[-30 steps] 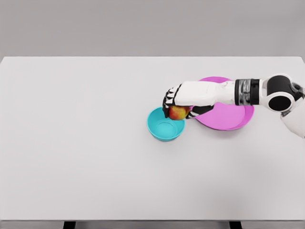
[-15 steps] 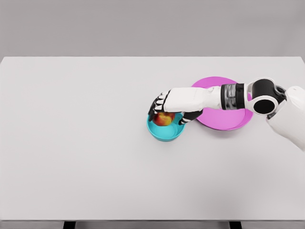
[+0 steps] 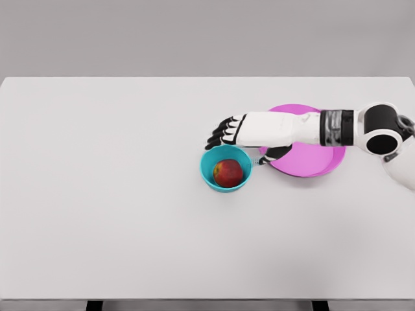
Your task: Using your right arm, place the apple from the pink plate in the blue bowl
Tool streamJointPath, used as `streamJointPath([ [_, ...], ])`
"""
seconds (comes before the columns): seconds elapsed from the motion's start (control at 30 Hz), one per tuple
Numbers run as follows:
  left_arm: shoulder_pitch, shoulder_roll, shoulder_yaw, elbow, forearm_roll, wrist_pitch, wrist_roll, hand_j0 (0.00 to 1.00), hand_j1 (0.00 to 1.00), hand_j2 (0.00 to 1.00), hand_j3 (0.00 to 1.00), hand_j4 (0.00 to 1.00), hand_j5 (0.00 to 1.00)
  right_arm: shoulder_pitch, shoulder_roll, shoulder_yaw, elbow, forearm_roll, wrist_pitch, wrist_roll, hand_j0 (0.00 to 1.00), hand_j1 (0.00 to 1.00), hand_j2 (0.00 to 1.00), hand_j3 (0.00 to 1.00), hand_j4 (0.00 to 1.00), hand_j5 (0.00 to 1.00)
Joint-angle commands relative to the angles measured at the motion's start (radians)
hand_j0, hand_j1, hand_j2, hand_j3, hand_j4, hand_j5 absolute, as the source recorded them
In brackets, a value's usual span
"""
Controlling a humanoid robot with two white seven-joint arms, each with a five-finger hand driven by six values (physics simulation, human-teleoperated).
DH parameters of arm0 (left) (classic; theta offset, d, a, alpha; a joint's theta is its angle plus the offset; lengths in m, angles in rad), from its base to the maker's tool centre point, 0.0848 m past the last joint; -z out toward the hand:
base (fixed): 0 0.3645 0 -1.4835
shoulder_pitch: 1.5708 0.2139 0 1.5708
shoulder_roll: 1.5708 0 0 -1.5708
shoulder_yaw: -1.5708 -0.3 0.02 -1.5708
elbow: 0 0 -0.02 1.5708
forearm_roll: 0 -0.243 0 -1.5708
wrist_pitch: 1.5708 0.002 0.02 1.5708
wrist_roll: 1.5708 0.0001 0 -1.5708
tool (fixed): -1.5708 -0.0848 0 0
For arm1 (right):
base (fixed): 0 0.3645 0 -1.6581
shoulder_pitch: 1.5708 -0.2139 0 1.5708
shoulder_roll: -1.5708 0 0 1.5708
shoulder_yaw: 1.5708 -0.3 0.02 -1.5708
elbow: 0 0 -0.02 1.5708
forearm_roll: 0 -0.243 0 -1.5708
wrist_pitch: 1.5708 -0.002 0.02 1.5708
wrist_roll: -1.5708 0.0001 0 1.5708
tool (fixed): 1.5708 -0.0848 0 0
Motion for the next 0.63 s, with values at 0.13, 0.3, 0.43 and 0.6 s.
streamJointPath([
  [0.13, 0.000, 0.000, 0.000, 0.000, 0.000, 0.000, -0.001, 1.00, 1.00, 1.00, 1.00, 1.00, 1.00, 0.224, -0.185, -0.484, -0.039, -0.081, 0.004, -0.001, 1.00, 1.00, 1.00, 1.00, 1.00, 1.00],
  [0.3, 0.000, 0.000, 0.000, 0.000, 0.000, 0.000, 0.000, 1.00, 1.00, 1.00, 1.00, 1.00, 1.00, 0.374, -0.108, -0.688, 0.031, -0.074, 0.004, -0.001, 1.00, 1.00, 1.00, 1.00, 1.00, 1.00],
  [0.43, 0.000, 0.000, 0.000, 0.000, 0.000, 0.000, 0.000, 1.00, 1.00, 1.00, 1.00, 1.00, 1.00, 0.384, -0.094, -0.688, 0.048, -0.068, 0.004, -0.001, 1.00, 1.00, 1.00, 1.00, 1.00, 1.00],
  [0.6, 0.000, 0.000, 0.000, 0.000, 0.000, 0.000, 0.000, 1.00, 1.00, 1.00, 1.00, 1.00, 1.00, 0.405, -0.074, -0.683, 0.047, -0.067, 0.004, -0.001, 1.00, 1.00, 1.00, 1.00, 1.00, 1.00],
])
